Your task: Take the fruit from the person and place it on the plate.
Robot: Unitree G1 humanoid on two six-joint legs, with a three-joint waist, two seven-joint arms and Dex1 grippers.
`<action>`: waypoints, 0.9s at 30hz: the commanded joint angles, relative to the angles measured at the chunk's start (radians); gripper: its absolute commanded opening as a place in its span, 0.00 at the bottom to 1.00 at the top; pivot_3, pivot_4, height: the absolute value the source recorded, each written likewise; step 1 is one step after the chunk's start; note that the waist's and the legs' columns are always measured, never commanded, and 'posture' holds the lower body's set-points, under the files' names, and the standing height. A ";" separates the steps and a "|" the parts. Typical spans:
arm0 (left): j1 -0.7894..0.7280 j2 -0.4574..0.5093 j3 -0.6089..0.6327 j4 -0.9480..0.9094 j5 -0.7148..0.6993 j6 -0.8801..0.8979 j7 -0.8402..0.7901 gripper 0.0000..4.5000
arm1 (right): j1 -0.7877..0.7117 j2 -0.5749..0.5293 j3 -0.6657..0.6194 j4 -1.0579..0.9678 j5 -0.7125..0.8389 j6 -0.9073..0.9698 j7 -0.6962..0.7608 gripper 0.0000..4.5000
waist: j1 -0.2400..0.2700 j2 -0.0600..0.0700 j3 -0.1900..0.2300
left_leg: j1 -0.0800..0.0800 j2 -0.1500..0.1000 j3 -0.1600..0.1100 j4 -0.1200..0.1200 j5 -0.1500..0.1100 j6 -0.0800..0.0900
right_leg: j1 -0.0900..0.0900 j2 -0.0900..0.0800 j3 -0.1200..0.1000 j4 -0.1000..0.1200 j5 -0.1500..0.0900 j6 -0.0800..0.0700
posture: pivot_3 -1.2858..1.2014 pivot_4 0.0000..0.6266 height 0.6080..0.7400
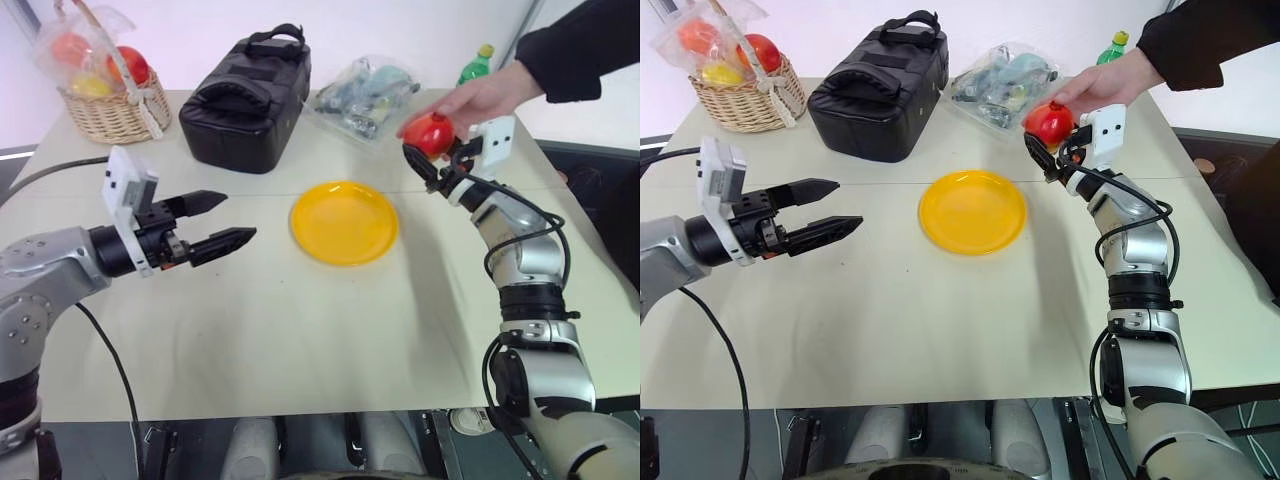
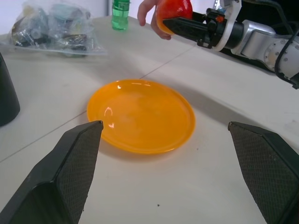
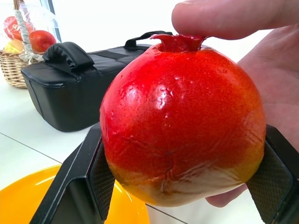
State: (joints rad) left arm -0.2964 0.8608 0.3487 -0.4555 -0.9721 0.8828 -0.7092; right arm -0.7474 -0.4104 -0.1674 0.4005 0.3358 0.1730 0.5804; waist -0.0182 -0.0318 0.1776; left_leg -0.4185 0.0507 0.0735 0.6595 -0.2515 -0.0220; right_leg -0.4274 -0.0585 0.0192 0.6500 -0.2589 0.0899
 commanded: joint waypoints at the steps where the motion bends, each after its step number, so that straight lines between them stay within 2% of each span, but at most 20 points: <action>1: 0.015 0.014 0.037 -0.029 0.002 -0.022 -0.001 1.00 | 0.013 -0.014 0.053 -0.141 0.014 0.061 0.073 0.68 | -0.001 0.000 0.000 | 0.000 0.000 0.000 0.000 0.000 0.000 | 0.000 0.000 0.000 0.000 0.000 0.000 | 0.52 0.24 1.00; 6: 0.081 0.050 0.020 -0.031 0.060 -0.031 -0.026 1.00 | 0.097 0.032 0.173 -0.266 -0.021 0.165 0.080 0.68 | -0.002 0.000 0.000 | 0.000 0.000 0.000 -0.001 0.000 0.000 | 0.000 0.000 0.000 0.000 0.000 0.000 | 0.52 0.24 1.00; 10: 0.165 0.086 -0.001 -0.053 0.122 -0.051 -0.054 1.00 | 0.110 0.068 0.224 -0.245 -0.057 0.227 0.042 0.68 | -0.002 0.001 0.000 | 0.000 0.000 0.000 -0.001 0.000 0.000 | -0.001 0.000 0.000 0.000 0.000 0.000 | 0.52 0.24 1.00; 16: 0.193 0.077 0.000 -0.068 0.142 -0.063 -0.056 1.00 | 0.097 0.083 0.245 -0.211 -0.087 0.236 0.039 0.68 | 0.005 0.000 0.000 | 0.000 -0.001 0.001 -0.001 0.000 0.000 | -0.001 -0.003 0.000 0.000 -0.001 -0.002 | 0.52 0.24 1.00; 18: 0.197 0.072 0.004 -0.075 0.140 -0.061 -0.049 1.00 | 0.093 0.088 0.238 -0.203 -0.082 0.241 0.045 0.91 | 0.003 0.000 0.000 | 0.000 -0.001 0.001 -0.001 0.000 0.000 | -0.001 -0.002 0.000 0.000 -0.001 -0.002 | 0.52 0.24 1.00; 19: 0.197 0.070 0.006 -0.077 0.139 -0.060 -0.047 1.00 | 0.091 0.088 0.235 -0.199 -0.080 0.243 0.048 0.99 | 0.002 0.000 0.000 | 0.000 -0.001 0.001 -0.001 0.000 0.000 | -0.001 -0.002 0.000 0.000 -0.001 -0.001 | 0.52 0.24 1.00; 27: 0.198 0.059 0.015 -0.080 0.135 -0.059 -0.034 1.00 | 0.081 0.074 0.213 -0.232 -0.063 0.242 0.083 1.00 | 0.000 0.000 0.000 | 0.000 -0.001 0.001 -0.002 0.000 0.000 | -0.001 -0.002 0.000 0.000 0.000 0.000 | 0.52 0.24 1.00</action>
State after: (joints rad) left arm -0.0927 0.9226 0.3335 -0.5124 -0.8332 0.8390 -0.7499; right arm -0.6354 -0.3319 0.0696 0.2189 0.2537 0.4262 0.6515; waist -0.0177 -0.0313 0.1779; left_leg -0.4187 0.0499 0.0743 0.6578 -0.2515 -0.0221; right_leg -0.4285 -0.0603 0.0188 0.6498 -0.2591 0.0895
